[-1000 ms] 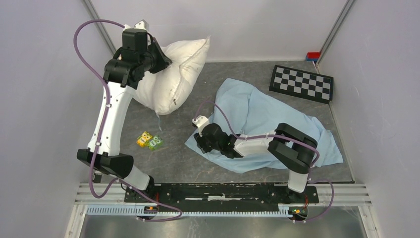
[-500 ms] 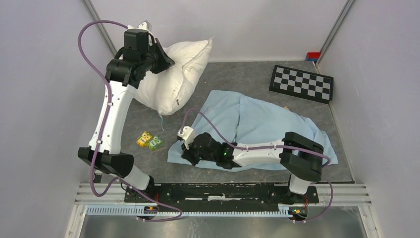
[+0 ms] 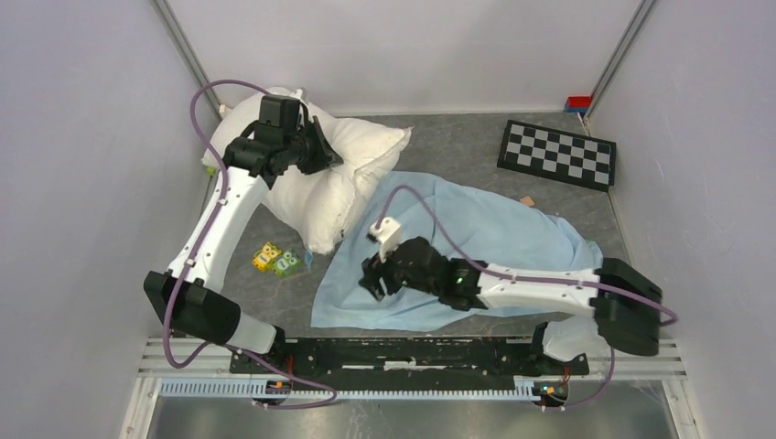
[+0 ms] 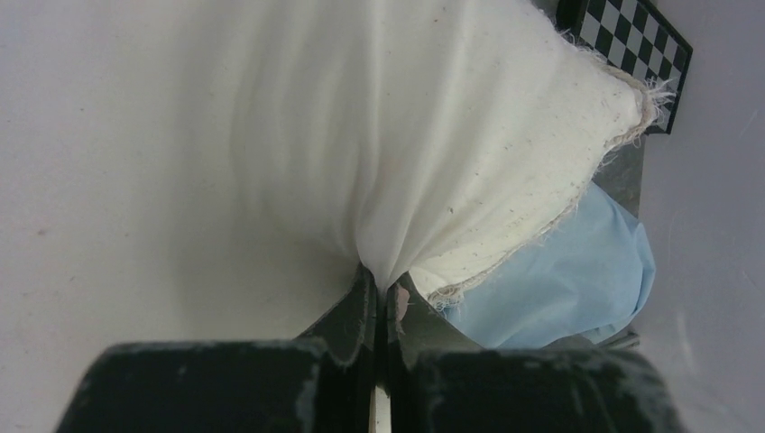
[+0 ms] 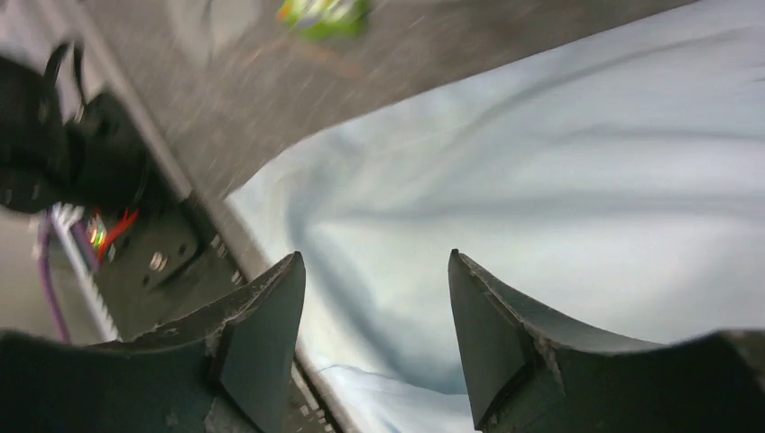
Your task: Put the pillow into the pillowcase
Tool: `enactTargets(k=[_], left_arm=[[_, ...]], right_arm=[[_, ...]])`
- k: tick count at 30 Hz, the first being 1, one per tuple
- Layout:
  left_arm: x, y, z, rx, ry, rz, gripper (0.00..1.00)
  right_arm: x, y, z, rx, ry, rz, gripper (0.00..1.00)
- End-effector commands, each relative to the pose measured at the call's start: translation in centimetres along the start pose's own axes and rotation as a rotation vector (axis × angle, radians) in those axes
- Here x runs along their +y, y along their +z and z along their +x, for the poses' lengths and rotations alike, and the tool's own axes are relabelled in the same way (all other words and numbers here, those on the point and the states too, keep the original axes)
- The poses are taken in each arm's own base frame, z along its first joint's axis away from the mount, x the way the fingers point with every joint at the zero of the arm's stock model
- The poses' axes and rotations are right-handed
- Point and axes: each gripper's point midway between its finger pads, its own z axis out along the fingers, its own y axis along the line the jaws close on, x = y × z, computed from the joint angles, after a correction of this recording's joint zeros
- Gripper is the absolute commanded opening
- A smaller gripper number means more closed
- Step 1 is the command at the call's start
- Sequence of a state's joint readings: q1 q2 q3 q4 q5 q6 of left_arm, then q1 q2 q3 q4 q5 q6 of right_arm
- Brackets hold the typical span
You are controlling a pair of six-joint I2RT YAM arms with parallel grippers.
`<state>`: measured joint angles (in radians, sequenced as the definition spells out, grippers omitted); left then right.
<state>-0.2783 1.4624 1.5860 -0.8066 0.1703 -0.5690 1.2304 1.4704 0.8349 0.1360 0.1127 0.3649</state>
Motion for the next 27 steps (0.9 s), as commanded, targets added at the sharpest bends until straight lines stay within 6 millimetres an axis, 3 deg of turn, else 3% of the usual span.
enactTargets(k=[1,5,9,12,16,27], left_arm=[[-4.8,-3.3,-1.9,-0.139,0.039,0.153,0.02],[-7.1,-4.3,0.3,-0.135,0.059,0.185,0.02],[-10.2,-6.0,1.2,-0.167,0.051,0.247,0.02],[-11.4,-6.4,1.4,-0.18,0.008,0.293,0.02],[-11.6,-4.9,2.8,-0.145,-0.024,0.306,0.02],[-11.2,-2.9,4.9,-0.094,-0.005,0.286,0.02]], right_arm=[[-8.7,-4.1,-1.0,-0.023,0.13,0.306,0.61],[-14.7,-5.7,1.5,0.049,0.207,0.476,0.42],[-17.4,-6.3,2.9,0.054,0.25,0.552,0.37],[-18.8,-5.7,4.3,0.079,0.276,0.585,0.36],[-19.8,-4.6,5.5,0.103,0.297,0.621,0.34],[-22.4,-4.9,5.8,0.082,0.324,0.718,0.37]])
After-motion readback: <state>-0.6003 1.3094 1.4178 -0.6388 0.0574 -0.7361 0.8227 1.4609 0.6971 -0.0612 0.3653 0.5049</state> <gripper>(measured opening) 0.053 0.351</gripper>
